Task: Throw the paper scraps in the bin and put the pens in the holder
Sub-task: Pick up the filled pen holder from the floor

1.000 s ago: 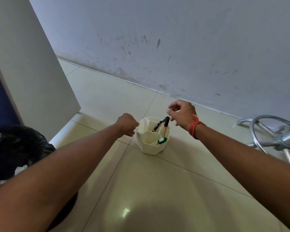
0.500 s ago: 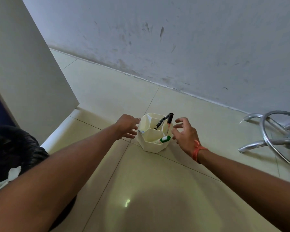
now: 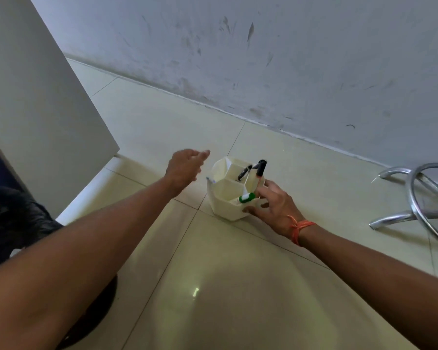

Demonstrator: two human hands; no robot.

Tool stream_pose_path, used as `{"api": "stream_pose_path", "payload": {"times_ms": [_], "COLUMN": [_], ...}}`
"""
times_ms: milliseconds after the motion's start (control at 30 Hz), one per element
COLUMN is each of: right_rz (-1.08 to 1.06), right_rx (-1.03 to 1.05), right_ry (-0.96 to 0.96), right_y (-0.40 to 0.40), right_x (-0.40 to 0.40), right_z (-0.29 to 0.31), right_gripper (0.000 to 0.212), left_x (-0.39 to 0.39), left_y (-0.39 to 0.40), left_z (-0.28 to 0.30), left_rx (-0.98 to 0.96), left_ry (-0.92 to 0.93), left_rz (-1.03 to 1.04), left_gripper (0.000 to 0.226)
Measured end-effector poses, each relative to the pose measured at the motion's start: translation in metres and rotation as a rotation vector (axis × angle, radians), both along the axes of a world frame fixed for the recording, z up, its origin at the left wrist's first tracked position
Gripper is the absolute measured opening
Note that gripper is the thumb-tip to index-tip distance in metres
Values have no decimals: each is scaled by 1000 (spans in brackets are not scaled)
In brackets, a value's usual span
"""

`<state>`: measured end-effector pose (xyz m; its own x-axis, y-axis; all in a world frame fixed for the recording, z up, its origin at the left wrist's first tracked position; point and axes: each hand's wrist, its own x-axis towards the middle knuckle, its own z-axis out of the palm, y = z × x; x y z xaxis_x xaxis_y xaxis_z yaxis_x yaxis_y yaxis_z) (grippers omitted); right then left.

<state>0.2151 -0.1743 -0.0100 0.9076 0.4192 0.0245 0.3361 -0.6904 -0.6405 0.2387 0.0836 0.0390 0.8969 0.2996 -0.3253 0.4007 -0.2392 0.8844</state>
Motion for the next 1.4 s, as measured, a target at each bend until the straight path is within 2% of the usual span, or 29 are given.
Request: {"api": "stream_pose_path", "payload": {"times_ms": [133,233,400,600,800,1000,1167,1400], "right_rz": [-84,-175,-237,-249,-257,-135,-21,84], "right_rx": [17,20,46,61,55,64,101,154], "right_ry": [-52,-79,-60,-15,-11,-77,-147,-93], "right_y": [10,13,17,16,26,72,153,310], "right_x": [14,13,-1,-20,-42,-59,-62,-87], "right_z": [16,42,150,354,582,739,810,822], "right_gripper": [36,36,36,36,36,37,39,40], "left_x": [-13,-29,-47,-72,-106,-140,-175,-244], "left_y": [-9,-21,-29,-40,-34,5,86,217], "left_z": [17,45,143,343,577,732,790,781], "left_rx": [68,103,57,-60,-119,-85,-117,-60], "left_ry": [-222,-287,-335,-324,-348,-418,-484,-418], "left_rz": [182,175,252,276,348,435,681,816], "left_gripper": [36,37,38,31,34,38,28,31]}}
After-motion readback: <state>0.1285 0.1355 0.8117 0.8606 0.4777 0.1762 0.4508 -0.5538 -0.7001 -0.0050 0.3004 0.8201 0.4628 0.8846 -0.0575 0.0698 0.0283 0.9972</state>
